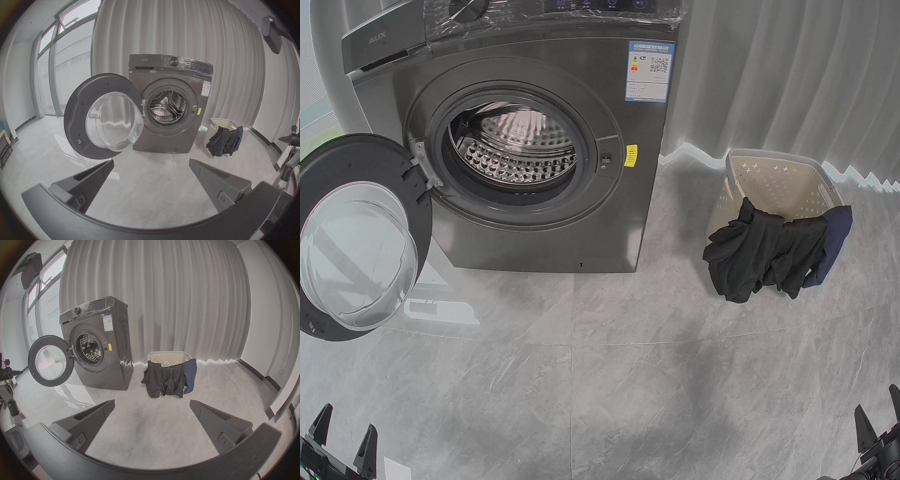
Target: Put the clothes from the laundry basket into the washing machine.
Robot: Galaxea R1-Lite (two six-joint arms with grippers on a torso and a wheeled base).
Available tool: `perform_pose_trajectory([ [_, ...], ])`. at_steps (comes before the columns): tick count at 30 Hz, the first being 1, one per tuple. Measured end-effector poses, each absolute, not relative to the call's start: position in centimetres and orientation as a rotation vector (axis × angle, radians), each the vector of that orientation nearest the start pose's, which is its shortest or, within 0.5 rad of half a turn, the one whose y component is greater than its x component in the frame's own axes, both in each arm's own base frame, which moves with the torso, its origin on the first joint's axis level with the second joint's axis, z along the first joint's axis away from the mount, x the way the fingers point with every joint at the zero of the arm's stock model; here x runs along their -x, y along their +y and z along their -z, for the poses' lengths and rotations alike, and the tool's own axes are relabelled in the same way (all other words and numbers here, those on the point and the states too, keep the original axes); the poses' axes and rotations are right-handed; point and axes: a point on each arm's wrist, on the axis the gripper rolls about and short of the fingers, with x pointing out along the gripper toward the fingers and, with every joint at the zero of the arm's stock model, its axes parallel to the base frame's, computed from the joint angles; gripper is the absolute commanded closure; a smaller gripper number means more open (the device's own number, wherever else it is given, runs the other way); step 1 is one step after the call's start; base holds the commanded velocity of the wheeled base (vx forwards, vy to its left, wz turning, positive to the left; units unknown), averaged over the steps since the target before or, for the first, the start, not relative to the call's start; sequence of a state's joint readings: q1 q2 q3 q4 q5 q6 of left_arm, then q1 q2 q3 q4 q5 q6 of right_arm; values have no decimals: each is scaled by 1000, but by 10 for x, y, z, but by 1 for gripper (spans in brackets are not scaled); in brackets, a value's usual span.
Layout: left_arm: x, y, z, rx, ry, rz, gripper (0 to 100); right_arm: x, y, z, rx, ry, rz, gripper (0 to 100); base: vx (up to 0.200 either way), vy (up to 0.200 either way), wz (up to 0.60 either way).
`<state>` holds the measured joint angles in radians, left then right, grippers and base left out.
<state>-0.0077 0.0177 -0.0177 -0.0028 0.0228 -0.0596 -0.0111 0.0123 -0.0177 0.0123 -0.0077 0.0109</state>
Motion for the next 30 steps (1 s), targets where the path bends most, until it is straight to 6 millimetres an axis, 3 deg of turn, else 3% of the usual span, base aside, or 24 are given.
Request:
perform_pose_trajectory([
  [3,23,1,-81,60,-3,-15,0,23,0,-79,-11,7,18,0,0,0,0],
  [15,23,1,-81,59,-3,-15,0,23,0,-79,-11,8,18,0,200,0,0],
  [22,23,1,-81,60,-4,-15,0,23,0,-79,-9,9,15,0,0,0,0],
  [27,23,1,-81,60,-3,-15,0,23,0,-79,-8,10,13,0,0,0,-600],
  [30,23,1,-81,60,-3,-15,0,23,0,-79,-8,10,13,0,0,-200,-200],
])
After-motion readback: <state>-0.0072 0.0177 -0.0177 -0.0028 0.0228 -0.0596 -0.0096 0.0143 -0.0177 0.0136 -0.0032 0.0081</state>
